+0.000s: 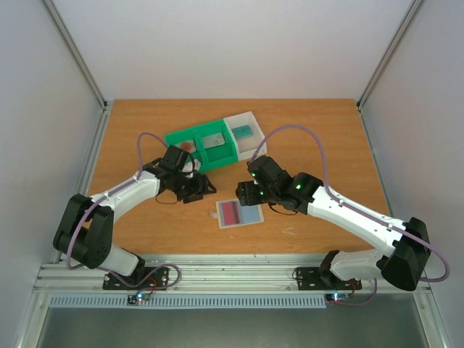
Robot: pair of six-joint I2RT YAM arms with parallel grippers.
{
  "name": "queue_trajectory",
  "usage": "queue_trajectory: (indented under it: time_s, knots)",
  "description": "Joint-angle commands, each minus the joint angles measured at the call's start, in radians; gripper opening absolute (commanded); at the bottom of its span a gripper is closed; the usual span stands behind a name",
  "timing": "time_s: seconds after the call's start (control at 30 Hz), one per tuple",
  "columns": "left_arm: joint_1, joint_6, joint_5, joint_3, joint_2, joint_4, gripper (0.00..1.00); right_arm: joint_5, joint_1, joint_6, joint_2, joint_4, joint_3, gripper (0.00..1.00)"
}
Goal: Take the credit cards out of the card holder
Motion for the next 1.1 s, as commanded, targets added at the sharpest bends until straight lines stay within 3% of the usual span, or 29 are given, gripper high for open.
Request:
queue_trajectory:
  time_s: [0.0, 0.1, 0.2, 0.6, 1.07]
  knots:
    - [-0.022, -0.045, 0.052, -0.068, -0.047, 0.110, 0.62, -0.057, -0.006, 0.020, 0.025, 0.072, -0.046, 0.64]
    - [-0.027, -0.051, 0.066, -0.106, -0.074, 0.119, 0.60, -0.048, -0.007, 0.033, 0.072, 0.074, -0.047, 0.46]
    - [-0.030, -0.078, 0.099, -0.141, -0.100, 0.154, 0.57, -0.041, -0.007, 0.042, 0.119, 0.076, -0.046, 0.40]
    - [-0.039, -0.189, 0.163, -0.162, -0.131, 0.252, 0.42, -0.093, -0.025, 0.104, 0.243, 0.175, -0.097, 0.31]
    - [-0.075, -0.243, 0.180, -0.171, -0.016, 0.343, 0.33, -0.207, -0.067, 0.105, 0.301, 0.321, -0.190, 0.22]
